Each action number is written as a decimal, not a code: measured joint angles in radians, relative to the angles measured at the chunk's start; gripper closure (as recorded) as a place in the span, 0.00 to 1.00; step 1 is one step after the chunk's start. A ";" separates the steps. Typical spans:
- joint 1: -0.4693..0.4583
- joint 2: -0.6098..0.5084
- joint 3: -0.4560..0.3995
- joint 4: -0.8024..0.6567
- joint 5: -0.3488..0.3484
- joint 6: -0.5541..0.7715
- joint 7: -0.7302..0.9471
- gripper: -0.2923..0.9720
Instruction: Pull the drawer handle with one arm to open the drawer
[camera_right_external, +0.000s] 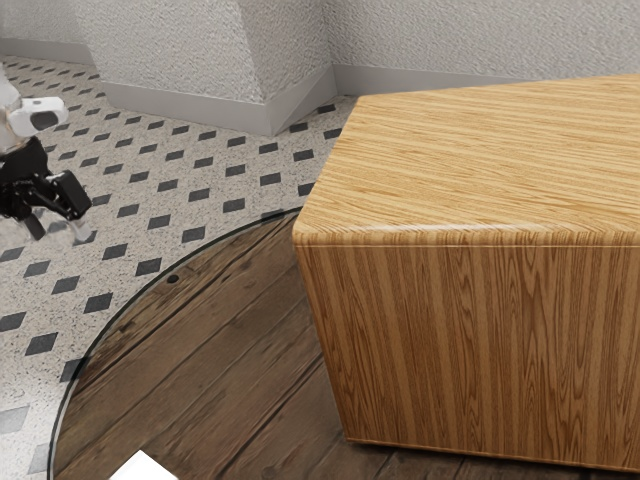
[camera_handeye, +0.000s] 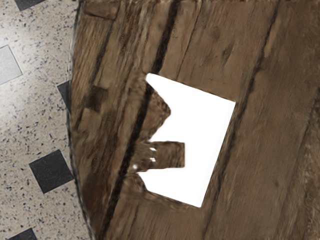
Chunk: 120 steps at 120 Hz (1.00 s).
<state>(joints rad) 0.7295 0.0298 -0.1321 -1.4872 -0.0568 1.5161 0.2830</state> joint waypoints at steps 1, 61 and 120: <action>-0.010 0.000 0.000 0.000 0.000 -0.001 -0.002 0.23; -0.259 -0.171 -0.015 0.208 -0.149 0.007 0.258 0.23; -0.200 -0.051 -0.149 0.166 -0.104 0.060 0.382 0.23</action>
<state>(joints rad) 0.5297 -0.0209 -0.2812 -1.3214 -0.1609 1.5757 0.6651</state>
